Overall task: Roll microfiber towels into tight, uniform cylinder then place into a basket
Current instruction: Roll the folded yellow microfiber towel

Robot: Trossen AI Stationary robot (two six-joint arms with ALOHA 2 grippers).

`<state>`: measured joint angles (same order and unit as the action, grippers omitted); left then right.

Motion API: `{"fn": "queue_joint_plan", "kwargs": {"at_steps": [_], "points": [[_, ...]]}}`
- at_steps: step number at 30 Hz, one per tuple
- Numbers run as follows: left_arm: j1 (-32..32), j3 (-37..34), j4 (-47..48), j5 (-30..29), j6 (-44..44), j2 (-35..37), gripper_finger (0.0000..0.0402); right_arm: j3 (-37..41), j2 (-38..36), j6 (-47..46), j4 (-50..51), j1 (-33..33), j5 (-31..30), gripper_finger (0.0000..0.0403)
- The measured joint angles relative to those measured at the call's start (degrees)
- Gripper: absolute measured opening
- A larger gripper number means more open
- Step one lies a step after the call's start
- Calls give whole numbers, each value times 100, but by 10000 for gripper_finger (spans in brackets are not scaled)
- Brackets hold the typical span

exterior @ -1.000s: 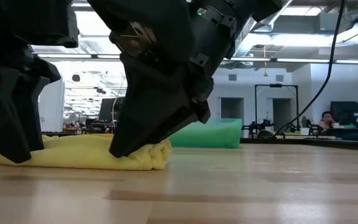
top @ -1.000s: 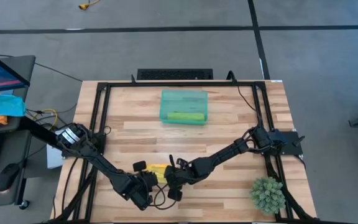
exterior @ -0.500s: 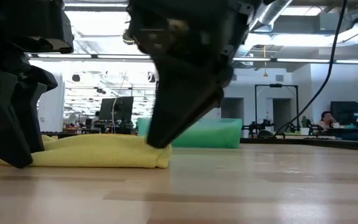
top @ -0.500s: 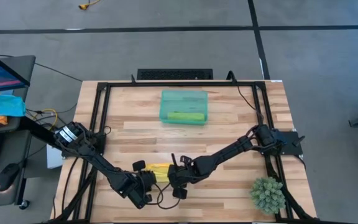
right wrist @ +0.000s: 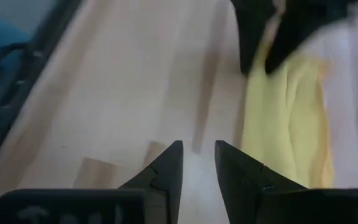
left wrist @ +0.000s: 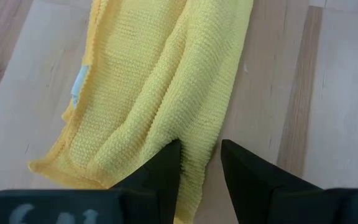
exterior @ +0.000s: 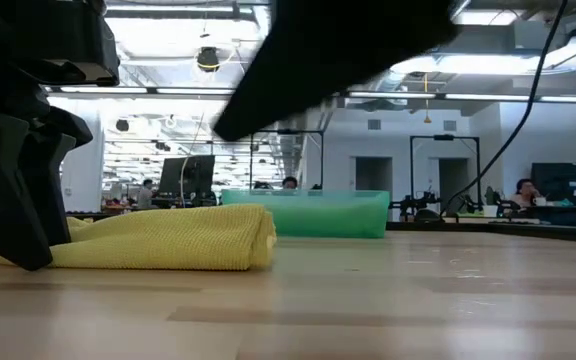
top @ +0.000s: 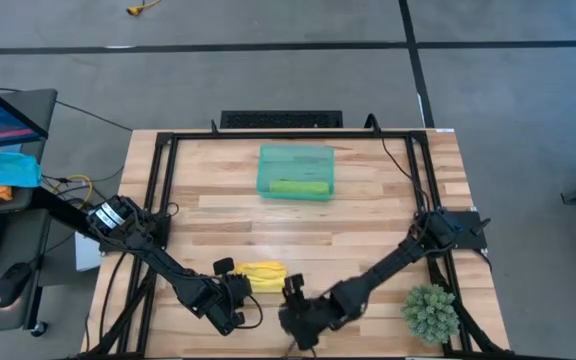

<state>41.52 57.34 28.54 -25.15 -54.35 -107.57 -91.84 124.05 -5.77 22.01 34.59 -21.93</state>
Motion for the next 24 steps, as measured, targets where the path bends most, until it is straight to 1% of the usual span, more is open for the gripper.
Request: {"fn": "queue_joint_plan", "kwargs": {"at_steps": [3, 6, 10, 14, 17, 19, 21, 24], "points": [[0, -2, -2, 0, -2, 0, 113, 66, 0, 605, -306, 124, -110, 116], [0, -2, -7, 0, -4, 0, 113, 128, 2, 1185, -319, 48, -105, 116], [0, -2, -15, 0, -9, 0, 113, 122, 0, 1372, -319, -214, -50, 123], [0, -2, -17, 0, -13, 0, 113, 121, 0, 1376, -325, -442, 392, 154], [0, -2, -16, 0, -13, 0, 113, 98, 157, 1452, -408, -523, 540, 186], [0, -2, -19, 0, -14, 0, 113, 147, 219, 1747, -170, -540, 537, 203], [0, -2, -15, 2, -38, 0, 113, 92, 410, 1913, -421, -542, 514, 213], [0, -4, -31, 0, -39, 0, 113, 112, 485, 1781, -198, -547, -19, 218]]}}
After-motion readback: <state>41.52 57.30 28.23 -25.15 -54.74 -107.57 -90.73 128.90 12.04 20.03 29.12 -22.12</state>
